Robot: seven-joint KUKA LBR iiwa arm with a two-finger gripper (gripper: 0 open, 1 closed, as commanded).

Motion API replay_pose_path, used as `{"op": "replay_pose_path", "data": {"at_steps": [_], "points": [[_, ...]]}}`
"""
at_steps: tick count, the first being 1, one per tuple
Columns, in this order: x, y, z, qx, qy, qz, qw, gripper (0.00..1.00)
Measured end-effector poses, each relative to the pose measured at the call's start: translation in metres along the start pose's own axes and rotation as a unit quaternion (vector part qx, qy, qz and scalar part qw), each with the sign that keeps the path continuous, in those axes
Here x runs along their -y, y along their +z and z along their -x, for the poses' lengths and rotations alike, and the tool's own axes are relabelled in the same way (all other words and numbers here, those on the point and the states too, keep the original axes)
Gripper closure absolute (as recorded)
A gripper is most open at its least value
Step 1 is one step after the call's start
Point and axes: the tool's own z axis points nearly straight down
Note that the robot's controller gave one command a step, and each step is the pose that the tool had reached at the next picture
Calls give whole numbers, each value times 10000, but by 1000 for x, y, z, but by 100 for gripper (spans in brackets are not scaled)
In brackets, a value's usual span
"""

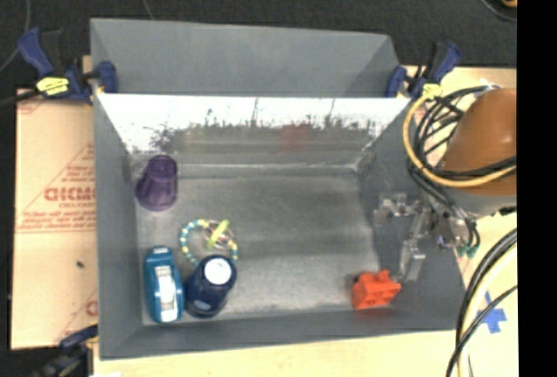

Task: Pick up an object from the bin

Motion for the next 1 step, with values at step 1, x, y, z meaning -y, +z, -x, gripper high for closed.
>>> {"op": "replay_pose_path", "data": {"at_steps": [1], "points": [[-1,-5,2,39,-26,-9,10000,0]]}}
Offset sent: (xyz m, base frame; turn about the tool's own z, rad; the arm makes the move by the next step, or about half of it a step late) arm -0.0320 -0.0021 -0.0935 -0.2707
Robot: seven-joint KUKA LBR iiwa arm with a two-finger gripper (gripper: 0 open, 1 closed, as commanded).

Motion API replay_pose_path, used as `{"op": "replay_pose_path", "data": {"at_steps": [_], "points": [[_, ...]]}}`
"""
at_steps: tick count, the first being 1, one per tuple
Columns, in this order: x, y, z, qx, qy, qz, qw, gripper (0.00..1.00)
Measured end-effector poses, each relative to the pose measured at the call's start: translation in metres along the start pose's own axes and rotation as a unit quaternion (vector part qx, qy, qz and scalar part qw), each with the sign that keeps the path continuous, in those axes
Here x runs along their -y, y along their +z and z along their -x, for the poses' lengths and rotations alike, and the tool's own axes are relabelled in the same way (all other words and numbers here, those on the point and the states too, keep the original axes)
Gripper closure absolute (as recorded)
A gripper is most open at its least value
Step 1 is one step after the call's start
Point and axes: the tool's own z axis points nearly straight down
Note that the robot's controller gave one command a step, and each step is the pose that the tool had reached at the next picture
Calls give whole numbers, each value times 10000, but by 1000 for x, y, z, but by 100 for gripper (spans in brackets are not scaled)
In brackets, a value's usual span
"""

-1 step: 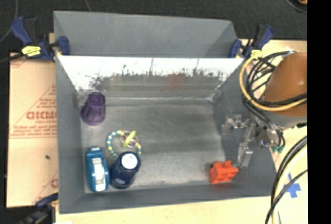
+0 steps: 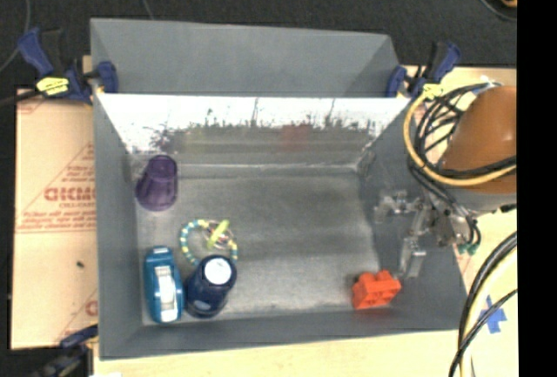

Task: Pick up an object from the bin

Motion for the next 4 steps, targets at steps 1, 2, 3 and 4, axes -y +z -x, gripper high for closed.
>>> {"op": "replay_pose_path", "data": {"at_steps": [1,2,3,4], "points": [[4,88,-28,5,-1288,1,9917,0],[3,69,-23,-10,-1303,-4,9915,0],[-13,66,-30,26,-1360,-12,9907,0],[-10,88,-27,15,-1401,-21,9901,0]]}}
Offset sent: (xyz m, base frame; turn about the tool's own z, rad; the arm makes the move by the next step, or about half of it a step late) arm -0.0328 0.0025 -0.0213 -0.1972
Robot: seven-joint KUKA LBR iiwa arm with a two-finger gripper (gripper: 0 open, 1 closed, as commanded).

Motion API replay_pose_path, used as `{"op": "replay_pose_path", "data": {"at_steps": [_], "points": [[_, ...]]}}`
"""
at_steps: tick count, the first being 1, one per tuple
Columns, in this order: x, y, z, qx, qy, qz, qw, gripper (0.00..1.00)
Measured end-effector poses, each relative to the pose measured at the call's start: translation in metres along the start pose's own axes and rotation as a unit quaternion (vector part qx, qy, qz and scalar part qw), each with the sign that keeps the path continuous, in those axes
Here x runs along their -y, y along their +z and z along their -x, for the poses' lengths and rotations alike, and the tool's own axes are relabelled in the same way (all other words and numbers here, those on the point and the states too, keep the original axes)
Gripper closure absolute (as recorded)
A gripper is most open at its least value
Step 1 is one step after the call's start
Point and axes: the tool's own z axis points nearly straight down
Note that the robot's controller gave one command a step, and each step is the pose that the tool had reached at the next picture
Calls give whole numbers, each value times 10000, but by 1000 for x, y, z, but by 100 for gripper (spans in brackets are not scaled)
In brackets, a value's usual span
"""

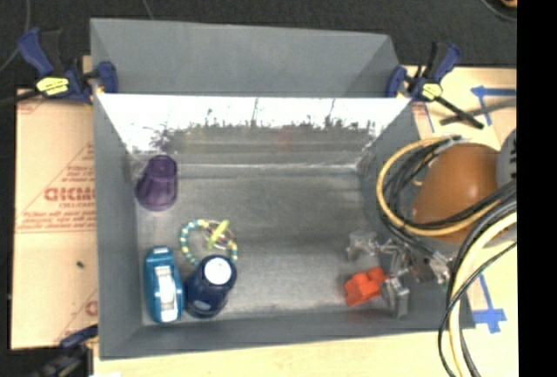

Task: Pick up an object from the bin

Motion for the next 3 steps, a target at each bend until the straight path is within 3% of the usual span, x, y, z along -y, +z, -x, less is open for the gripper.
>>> {"op": "replay_pose_path", "data": {"at_steps": [1,3], "points": [[-8,-1,5,77,-365,-77,9993,100],[-8,-4,4,88,-366,-81,9993,100]]}}
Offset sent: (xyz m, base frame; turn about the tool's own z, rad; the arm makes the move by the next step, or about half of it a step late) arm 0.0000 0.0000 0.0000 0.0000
